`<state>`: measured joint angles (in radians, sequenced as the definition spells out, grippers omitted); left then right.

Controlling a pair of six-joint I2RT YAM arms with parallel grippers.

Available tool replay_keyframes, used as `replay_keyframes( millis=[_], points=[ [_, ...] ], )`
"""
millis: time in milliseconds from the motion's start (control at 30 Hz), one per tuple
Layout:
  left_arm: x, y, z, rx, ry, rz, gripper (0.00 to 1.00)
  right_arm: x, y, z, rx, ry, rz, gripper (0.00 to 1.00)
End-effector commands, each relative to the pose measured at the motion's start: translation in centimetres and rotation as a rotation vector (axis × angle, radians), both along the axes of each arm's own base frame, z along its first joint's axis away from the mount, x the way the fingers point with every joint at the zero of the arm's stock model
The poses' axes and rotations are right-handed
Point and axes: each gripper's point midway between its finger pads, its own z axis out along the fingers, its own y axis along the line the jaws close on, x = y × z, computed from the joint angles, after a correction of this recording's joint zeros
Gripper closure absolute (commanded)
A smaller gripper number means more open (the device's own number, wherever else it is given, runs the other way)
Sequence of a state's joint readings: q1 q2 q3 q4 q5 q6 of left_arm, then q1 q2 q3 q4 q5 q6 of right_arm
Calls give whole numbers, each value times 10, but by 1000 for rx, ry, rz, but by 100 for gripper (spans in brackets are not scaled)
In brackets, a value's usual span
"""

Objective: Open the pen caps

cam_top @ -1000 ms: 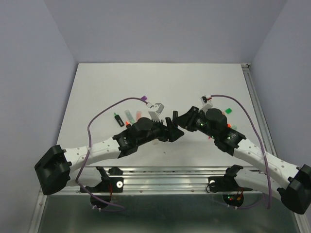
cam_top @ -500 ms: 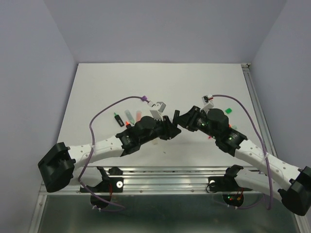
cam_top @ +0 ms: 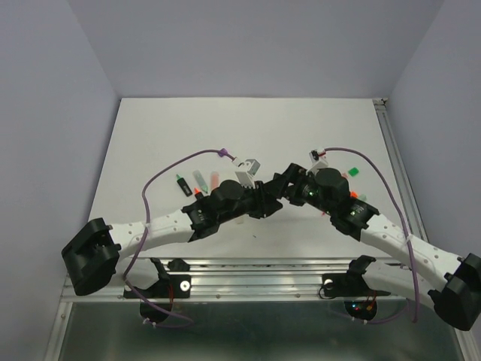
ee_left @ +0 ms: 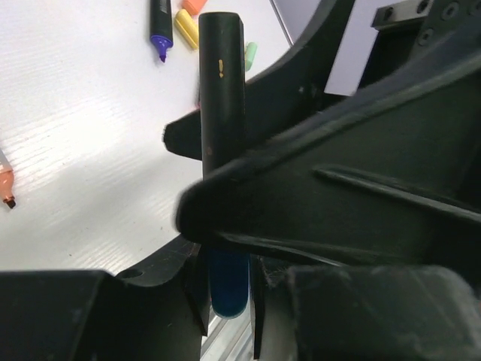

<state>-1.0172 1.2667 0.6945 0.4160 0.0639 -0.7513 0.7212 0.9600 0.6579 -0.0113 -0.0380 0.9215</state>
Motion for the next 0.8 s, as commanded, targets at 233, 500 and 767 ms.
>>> replay_keyframes(
  millis=[233,500,767],
  points=[
    [-8,-13,24,-65,-31,-55,100,26,10,19,-24,-55,-44,59],
    [-26,-12,-3,-19,19,-50,100,66,-37,24,-196,-101,-356,99],
    [-104,4,-48,-13,180,-79,100,134,-111,46,-279,-110,-586,99]
  ],
)
